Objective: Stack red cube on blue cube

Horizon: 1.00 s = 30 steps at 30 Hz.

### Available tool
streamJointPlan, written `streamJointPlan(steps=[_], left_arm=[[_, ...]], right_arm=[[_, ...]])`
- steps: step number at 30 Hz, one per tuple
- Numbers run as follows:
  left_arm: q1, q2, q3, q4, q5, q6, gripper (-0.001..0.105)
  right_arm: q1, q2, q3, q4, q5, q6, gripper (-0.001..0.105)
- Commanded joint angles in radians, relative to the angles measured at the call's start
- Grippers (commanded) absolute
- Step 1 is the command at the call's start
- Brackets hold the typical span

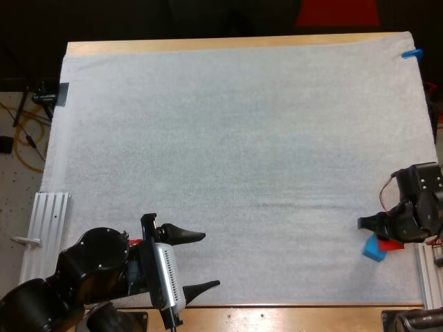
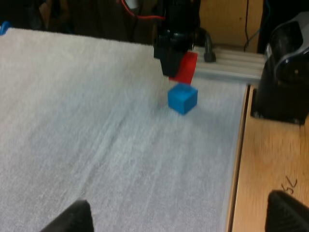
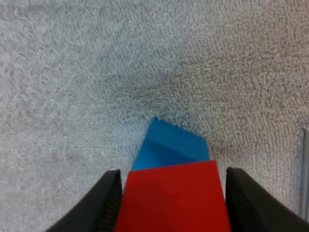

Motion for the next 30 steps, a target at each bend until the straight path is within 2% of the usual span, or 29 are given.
streamJointPlan(steps=[1,9,23,26,28,30], left_arm=[[-0.005,0.001,-0.005,-0.014,0.006,0.006,0.069],[-0.005,0.001,-0.005,-0.014,0.006,0.006,0.069],[-0.005,0.001,-0.005,-0.012,0.006,0.006,0.069],[-0.005,0.001,-0.005,-0.012,0.006,0.006,0.069],[-0.005,0.001,-0.005,-0.012,0.006,0.006,0.069],[-0.005,0.001,-0.005,-0.012,0.006,0.006,0.069]], right_arm=[[0.001,-0.003,0.008,-0.012,-0.016,-0.005,0.015],[0.001,-0.003,0.028,-0.067,-0.041,-0.022,0.015],[0.001,0.094,0.028,-0.059,-0.056,-0.034,0.015],[0.001,0.094,0.028,-0.059,-0.056,-0.034,0.026],[0.001,0.094,0.028,-0.059,-0.056,-0.034,0.041],[0.001,0.094,0.028,-0.063,-0.056,-0.034,0.053]])
